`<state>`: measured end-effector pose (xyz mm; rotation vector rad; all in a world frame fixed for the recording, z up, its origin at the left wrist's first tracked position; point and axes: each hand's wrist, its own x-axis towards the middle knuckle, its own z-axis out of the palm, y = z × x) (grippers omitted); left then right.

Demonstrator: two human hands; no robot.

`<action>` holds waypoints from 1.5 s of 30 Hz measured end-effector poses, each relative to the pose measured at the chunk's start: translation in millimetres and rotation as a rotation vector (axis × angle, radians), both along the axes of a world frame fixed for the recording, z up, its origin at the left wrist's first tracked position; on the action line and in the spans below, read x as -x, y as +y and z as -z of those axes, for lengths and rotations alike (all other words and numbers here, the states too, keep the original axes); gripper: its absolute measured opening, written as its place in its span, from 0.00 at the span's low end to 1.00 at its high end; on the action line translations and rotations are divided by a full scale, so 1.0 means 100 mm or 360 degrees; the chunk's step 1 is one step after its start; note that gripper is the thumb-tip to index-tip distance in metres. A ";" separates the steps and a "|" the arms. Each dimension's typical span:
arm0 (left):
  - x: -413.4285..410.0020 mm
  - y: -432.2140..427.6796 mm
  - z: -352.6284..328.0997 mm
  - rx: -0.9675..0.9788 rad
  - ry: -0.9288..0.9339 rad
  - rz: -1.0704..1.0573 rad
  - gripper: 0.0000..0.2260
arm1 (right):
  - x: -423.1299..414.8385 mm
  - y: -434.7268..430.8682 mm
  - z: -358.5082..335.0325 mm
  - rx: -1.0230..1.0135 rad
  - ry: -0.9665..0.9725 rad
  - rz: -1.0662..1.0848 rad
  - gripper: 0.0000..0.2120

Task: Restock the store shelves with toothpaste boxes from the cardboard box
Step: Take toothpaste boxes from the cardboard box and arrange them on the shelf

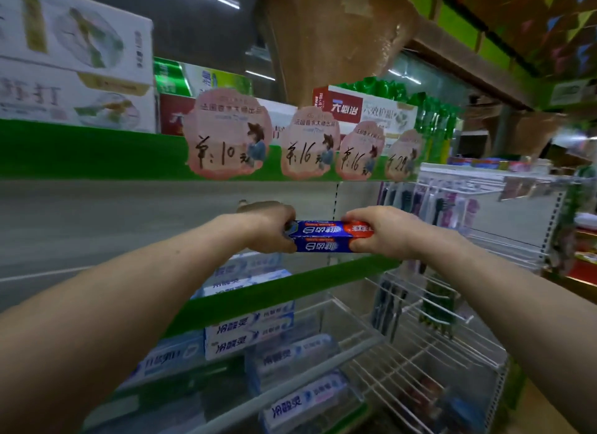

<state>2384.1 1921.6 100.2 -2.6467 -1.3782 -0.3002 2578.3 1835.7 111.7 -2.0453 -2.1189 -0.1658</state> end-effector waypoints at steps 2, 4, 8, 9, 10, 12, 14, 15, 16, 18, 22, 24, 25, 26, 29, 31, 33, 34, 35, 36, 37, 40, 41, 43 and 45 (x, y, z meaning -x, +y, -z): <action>-0.07 0.05 0.04 0.0058 -0.0008 -0.0064 0.18 | -0.10 0.12 0.04 0.0005 -0.0029 -0.0061 0.25; -0.13 0.10 0.08 0.0026 0.0033 -0.0131 0.19 | -0.18 0.26 0.07 0.0008 -0.0034 -0.0120 0.25; -0.18 0.23 0.11 -0.0064 0.0080 -0.0222 0.20 | -0.28 0.57 0.11 -0.0014 -0.0048 -0.0201 0.25; -0.18 0.28 0.11 -0.0059 0.0084 -0.0240 0.19 | -0.29 0.66 0.11 -0.0010 -0.0037 -0.0221 0.25; -0.18 0.33 0.11 -0.0046 0.0083 -0.0254 0.19 | -0.30 0.74 0.12 0.0000 -0.0021 -0.0237 0.26; -0.16 0.43 0.10 -0.0027 0.0086 -0.0293 0.18 | -0.29 0.89 0.13 0.0015 -0.0001 -0.0280 0.25; -0.15 0.53 0.09 -0.0026 0.0125 -0.0338 0.18 | -0.28 1.05 0.15 0.0030 -0.0006 -0.0322 0.25; -0.15 0.59 0.08 -0.0028 0.0148 -0.0354 0.18 | -0.27 1.13 0.15 0.0039 -0.0016 -0.0326 0.25; -0.16 0.65 0.07 -0.0031 0.0170 -0.0370 0.19 | -0.27 1.21 0.16 0.0044 -0.0026 -0.0324 0.25; -0.17 0.76 0.04 -0.0044 0.0205 -0.0388 0.20 | -0.27 1.34 0.14 0.0061 -0.0048 -0.0300 0.26; -0.23 0.88 -0.03 -0.0150 0.0246 -0.0326 0.19 | -0.24 1.50 0.10 0.0150 -0.0058 -0.0298 0.31; -0.24 0.91 -0.06 -0.0208 0.0258 -0.0272 0.18 | -0.20 1.58 0.10 0.0161 0.0013 -0.0374 0.34; -0.24 0.92 -0.07 -0.0230 0.0258 -0.0241 0.17 | -0.19 1.61 0.10 0.0159 0.0049 -0.0418 0.35; -0.24 0.94 -0.08 -0.0244 0.0253 -0.0209 0.17 | -0.17 1.64 0.09 0.0152 0.0085 -0.0462 0.35; -0.26 0.96 -0.10 -0.0208 0.0138 -0.0136 0.15 | -0.17 1.72 0.06 0.0123 0.0155 -0.0530 0.31; -0.29 0.96 -0.11 -0.0126 0.0029 -0.0175 0.17 | -0.19 1.79 0.03 0.0166 0.0209 -0.0512 0.26; -0.34 0.95 -0.11 -0.0140 -0.0055 -0.0267 0.16 | -0.22 1.87 0.02 0.0249 0.0302 -0.0468 0.19; -0.38 0.93 -0.11 -0.0161 -0.0104 -0.0339 0.16 | -0.26 1.90 0.02 0.0276 0.0404 -0.0450 0.15; -0.42 0.92 -0.11 -0.0157 -0.0196 -0.0415 0.18 | -0.29 1.94 0.03 0.0294 0.0563 -0.0424 0.13; -0.47 0.90 -0.12 -0.0091 -0.0348 -0.0483 0.22 | -0.33 1.96 0.04 0.0303 0.0767 -0.0392 0.12; -0.52 0.89 -0.12 0.0040 -0.0536 -0.0537 0.26 | -0.37 1.98 0.06 0.0310 0.0992 -0.0354 0.13; -0.72 0.86 -0.10 0.0554 -0.0752 -0.0543 0.29 | -0.47 2.02 0.13 0.0386 0.1676 -0.0289 0.17; -0.80 0.85 -0.07 0.0650 -0.0748 -0.0527 0.27 | -0.47 2.02 0.17 0.0418 0.1837 -0.0285 0.18; -0.92 0.85 0.01 0.0673 -0.0743 -0.0524 0.20 | -0.48 2.03 0.23 0.0462 0.2042 -0.0279 0.17; -0.99 0.91 0.07 0.0644 -0.0720 -0.0560 0.17 | -0.51 2.05 0.28 0.0489 0.2075 -0.0280 0.17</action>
